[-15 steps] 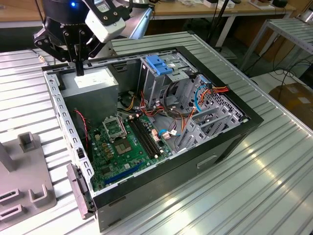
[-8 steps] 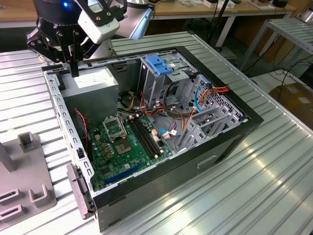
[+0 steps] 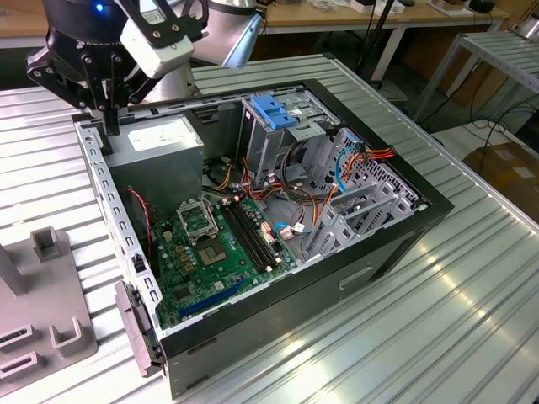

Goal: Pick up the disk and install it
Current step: 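Reach for the disk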

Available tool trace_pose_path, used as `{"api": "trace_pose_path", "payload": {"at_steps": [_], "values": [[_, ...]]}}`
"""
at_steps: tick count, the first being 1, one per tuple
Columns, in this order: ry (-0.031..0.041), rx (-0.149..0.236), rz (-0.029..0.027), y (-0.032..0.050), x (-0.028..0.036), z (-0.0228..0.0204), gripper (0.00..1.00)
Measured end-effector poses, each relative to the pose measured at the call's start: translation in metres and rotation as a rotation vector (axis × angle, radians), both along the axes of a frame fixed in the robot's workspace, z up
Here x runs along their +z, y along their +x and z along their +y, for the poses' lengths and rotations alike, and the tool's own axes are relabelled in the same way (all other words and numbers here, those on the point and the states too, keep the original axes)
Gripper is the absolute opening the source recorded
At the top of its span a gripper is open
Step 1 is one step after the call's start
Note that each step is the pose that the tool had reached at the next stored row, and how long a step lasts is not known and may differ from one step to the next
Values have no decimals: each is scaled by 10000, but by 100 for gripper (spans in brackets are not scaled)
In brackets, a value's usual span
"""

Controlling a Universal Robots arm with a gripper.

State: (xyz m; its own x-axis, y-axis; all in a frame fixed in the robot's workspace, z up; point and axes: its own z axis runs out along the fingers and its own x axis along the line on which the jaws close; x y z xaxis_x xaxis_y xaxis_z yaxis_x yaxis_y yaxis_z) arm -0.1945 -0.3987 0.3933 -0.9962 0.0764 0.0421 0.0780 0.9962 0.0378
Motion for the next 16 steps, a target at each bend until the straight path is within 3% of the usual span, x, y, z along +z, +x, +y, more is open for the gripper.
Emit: {"api": "trace_pose_path", "payload": {"at_steps": [4, 16], "values": [[-13, 1, 129, -73, 0, 1, 10], [-12, 0, 132, -461, 0, 1, 10]]}}
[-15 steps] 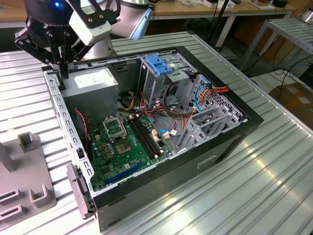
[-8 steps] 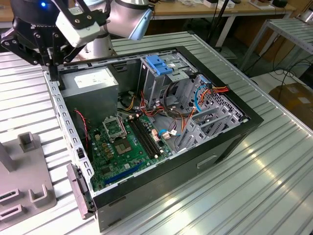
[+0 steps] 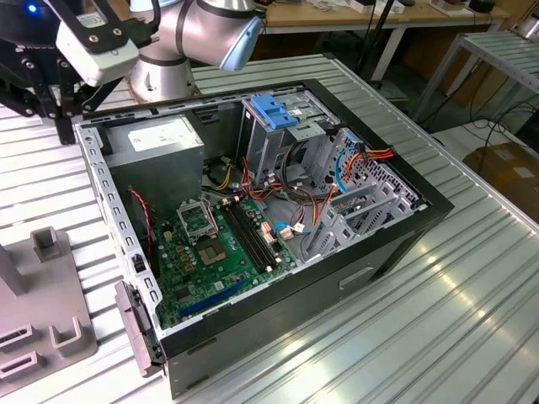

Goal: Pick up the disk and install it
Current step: 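Reach for the disk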

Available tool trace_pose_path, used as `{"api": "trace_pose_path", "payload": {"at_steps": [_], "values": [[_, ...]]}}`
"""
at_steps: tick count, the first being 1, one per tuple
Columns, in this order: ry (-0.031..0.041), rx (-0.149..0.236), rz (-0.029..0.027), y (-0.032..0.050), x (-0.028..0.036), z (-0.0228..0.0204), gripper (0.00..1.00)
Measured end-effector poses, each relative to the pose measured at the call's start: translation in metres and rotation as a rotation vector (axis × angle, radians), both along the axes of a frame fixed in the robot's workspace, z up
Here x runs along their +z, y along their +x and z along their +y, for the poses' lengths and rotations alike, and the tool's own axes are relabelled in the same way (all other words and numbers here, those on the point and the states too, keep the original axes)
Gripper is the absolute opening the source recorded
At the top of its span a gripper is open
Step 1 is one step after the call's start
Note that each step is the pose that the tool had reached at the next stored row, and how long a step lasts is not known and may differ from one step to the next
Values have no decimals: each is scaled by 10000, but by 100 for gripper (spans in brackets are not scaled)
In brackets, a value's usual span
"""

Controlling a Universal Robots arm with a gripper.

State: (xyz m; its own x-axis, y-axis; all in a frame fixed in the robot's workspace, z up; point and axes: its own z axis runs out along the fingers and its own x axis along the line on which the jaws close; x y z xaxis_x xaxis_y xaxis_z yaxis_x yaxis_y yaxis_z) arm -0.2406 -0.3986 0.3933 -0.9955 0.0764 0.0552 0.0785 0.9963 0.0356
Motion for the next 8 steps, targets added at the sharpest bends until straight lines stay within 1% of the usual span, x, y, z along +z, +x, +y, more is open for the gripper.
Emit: {"api": "trace_pose_path", "payload": {"at_steps": [7, 8], "values": [[0, 0, 0, -198, 0, 0, 10], [-1, 1, 0, -243, 0, 0, 10]]}}
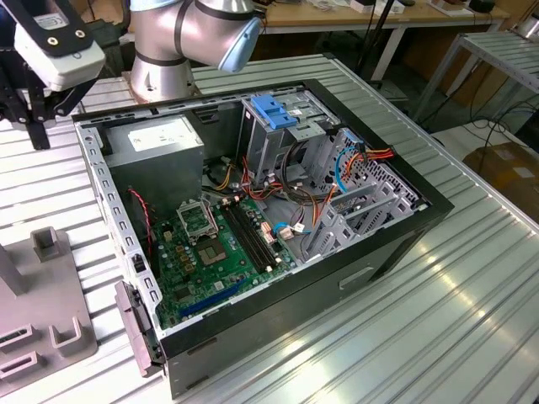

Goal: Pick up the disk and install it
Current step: 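Reach for the disk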

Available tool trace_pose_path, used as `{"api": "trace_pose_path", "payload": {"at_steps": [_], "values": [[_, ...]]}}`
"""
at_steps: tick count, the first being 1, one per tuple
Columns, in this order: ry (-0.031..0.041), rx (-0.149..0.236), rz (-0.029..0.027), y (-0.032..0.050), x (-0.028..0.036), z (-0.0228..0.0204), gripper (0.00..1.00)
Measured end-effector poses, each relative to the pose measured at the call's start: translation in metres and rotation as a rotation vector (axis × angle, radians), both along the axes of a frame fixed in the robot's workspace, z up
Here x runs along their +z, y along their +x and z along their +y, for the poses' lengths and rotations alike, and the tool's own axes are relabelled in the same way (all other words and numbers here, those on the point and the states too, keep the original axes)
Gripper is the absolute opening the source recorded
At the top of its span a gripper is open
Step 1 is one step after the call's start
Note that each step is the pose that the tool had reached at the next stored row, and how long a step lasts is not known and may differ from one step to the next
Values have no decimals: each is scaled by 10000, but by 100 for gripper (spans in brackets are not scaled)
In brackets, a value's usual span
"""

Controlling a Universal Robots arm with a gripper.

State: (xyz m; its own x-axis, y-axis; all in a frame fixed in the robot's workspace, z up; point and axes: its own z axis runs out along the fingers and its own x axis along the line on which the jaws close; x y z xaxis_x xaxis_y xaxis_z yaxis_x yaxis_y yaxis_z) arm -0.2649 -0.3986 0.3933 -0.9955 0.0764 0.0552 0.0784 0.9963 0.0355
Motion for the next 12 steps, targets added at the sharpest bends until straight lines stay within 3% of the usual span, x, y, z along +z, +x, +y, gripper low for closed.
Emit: {"api": "trace_pose_path", "payload": {"at_steps": [9, 12], "values": [[0, 0, 0, -234, 0, 0, 10], [1, -1, -1, -376, 0, 0, 10]]}}
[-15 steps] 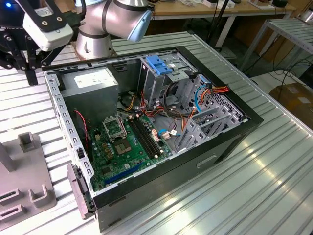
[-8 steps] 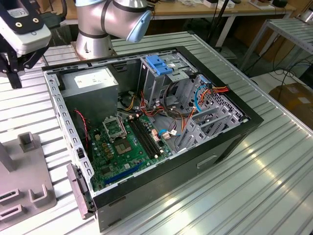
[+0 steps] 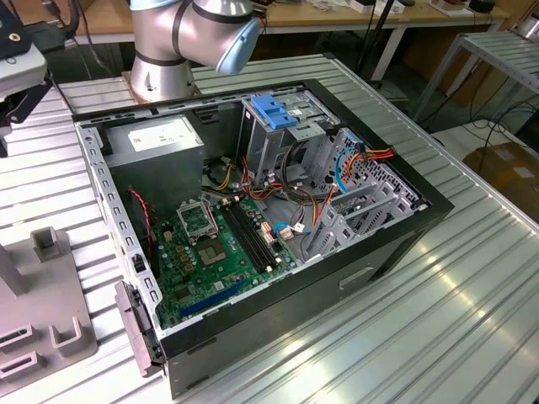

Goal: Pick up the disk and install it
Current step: 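Reach for the disk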

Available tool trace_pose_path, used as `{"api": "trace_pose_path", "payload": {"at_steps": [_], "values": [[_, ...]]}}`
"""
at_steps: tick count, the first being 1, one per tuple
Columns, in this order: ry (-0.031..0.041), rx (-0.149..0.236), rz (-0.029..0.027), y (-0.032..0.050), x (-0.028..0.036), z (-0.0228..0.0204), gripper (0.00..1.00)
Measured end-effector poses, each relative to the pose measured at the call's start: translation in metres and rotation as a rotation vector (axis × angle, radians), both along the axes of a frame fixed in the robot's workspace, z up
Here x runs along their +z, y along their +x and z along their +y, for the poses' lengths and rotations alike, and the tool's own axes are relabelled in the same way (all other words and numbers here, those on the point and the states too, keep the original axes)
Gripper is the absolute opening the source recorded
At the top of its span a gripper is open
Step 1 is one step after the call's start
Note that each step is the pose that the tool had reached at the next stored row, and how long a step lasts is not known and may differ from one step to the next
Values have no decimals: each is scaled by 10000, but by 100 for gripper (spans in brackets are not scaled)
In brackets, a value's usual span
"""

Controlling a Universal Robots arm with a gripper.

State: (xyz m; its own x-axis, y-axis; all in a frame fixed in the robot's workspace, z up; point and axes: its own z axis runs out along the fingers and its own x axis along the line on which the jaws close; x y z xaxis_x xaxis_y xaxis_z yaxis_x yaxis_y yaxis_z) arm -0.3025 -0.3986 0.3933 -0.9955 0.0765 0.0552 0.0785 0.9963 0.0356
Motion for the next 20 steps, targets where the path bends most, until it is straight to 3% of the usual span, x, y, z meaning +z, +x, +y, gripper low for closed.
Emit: {"api": "trace_pose_path", "payload": {"at_steps": [9, 16, 20], "values": [[-1, 1, 1, -290, 0, 0, 10], [-1, 0, 1, -443, 0, 0, 10], [0, 1, 2, -602, 0, 0, 10]]}}
